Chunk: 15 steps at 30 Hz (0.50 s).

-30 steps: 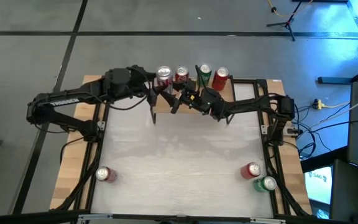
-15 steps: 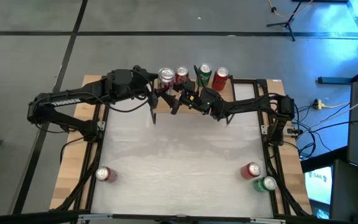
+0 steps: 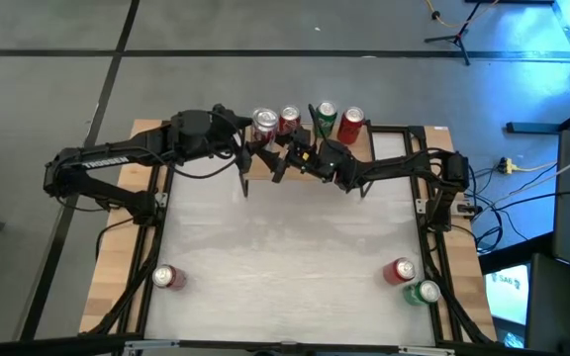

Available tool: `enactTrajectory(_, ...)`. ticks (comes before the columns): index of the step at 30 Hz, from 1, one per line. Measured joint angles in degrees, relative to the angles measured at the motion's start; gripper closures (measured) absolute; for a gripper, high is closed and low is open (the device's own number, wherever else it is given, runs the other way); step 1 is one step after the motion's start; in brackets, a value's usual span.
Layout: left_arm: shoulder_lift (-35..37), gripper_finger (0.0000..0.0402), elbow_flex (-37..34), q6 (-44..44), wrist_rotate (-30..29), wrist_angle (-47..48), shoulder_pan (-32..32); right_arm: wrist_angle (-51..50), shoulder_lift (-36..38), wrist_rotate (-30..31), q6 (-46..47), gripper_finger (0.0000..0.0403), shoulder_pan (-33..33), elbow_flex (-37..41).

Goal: Place canned beverage on shelf
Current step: Put the red-silver soda can aligned with the other red-silver soda can on the shelf

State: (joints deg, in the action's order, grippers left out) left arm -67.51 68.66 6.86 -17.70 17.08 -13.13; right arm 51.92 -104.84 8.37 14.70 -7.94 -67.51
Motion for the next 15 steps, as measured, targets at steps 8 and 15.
enactTrajectory(8, -0.2, 0.0028, -0.1, 0.1, 0.9, 0.1, 0.0, 0.1, 0.0, -1.0, -0.4, 0.0100, 0.2, -0.1)
enactTrajectory(15, -0.2, 0.0017, -0.1, 0.4, 0.5, 0.1, 0.0, -0.8, 0.1, -0.5, -1.6, 0.0100, 0.2, -0.1)
